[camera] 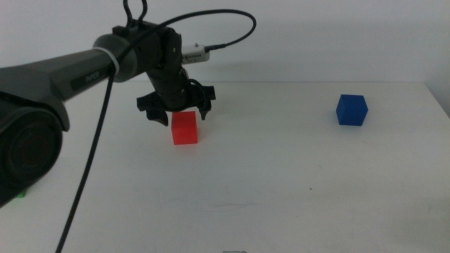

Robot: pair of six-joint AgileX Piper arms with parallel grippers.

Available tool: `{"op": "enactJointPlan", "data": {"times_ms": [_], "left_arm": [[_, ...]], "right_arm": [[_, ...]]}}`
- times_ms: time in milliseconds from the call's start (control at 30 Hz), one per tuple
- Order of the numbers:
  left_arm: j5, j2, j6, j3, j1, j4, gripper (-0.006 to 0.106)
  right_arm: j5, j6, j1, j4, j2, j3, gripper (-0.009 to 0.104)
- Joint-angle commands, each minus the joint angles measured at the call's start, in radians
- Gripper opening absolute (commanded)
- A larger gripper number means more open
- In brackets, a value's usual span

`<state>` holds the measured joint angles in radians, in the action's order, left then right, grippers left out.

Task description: Stack red cubes first, then green, then blue cubes in a specific spot.

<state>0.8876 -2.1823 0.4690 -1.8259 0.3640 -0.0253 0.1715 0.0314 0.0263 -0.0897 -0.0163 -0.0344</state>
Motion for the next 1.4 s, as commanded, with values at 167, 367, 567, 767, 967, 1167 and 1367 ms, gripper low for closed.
{"op": "enactJointPlan", "data": {"times_ms": [167,367,567,767,967,1167,1367], "left_arm": [[-0.077,0.026,0.008,-0.034,0.006,0.018,0.093],[-0.091,0.011,0.007,-0.034,0.006,0.018,0.089],[-0.094,-0.003,0.007,-0.034,0.006,0.018,0.068],[-0.095,-0.003,0.007,-0.034,0.006,0.011,0.034],[-0.022,0.053,-0.019,-0.034,0.013,0.053,0.009],[0.038,0.154,-0.022,-0.002,0.050,0.001,-0.002],[-0.054,0.305,0.036,0.224,0.078,0.001,-0.002]], "right_arm": [[-0.080,0.009,-0.002,0.006,-0.016,0.023,0.094],[-0.080,0.009,-0.002,0.006,-0.016,0.023,0.094],[-0.080,0.009,-0.002,0.006,-0.016,0.023,0.094],[-0.080,0.009,-0.002,0.006,-0.016,0.023,0.094],[-0.080,0.009,-0.002,0.006,-0.016,0.023,0.094],[-0.080,0.009,-0.002,0.006,-0.016,0.023,0.094],[-0.080,0.009,-0.002,0.006,-0.016,0.023,0.094]]}}
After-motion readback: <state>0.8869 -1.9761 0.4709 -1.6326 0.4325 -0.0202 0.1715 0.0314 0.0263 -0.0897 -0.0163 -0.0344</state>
